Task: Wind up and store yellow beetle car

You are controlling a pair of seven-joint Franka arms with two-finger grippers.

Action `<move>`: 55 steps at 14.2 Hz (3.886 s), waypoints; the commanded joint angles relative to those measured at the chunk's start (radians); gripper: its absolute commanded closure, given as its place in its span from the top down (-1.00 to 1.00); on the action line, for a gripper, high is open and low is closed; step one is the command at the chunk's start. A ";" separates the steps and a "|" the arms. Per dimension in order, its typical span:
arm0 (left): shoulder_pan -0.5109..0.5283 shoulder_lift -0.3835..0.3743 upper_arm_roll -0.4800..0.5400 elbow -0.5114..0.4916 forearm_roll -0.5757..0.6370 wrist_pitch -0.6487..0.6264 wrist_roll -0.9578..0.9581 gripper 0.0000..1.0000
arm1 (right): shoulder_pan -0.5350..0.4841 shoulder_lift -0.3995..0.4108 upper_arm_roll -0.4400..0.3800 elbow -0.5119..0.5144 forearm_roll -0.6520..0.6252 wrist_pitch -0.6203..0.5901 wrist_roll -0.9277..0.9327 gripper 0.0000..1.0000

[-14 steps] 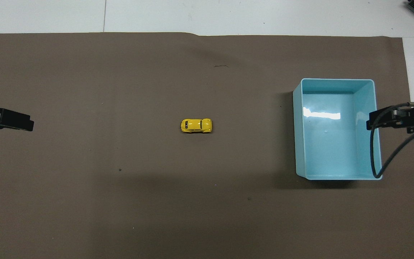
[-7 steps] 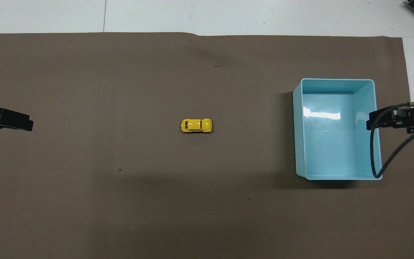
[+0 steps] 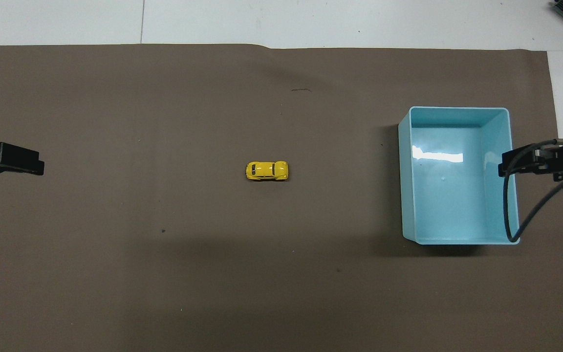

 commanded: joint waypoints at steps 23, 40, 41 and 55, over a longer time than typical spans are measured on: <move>-0.259 0.171 0.005 -0.035 -0.043 0.309 -1.536 1.00 | -0.015 0.007 0.008 0.014 0.007 -0.011 -0.013 1.00; -0.469 0.446 0.008 -0.022 0.042 0.561 -1.778 1.00 | -0.015 0.007 0.008 0.014 0.007 -0.011 -0.013 1.00; -0.482 0.448 0.008 -0.022 0.045 0.564 -1.793 1.00 | -0.015 0.007 0.008 0.014 0.007 -0.011 -0.013 1.00; -0.568 0.643 0.009 0.091 0.075 0.592 -1.879 1.00 | -0.015 0.007 0.008 0.014 0.007 -0.011 -0.013 1.00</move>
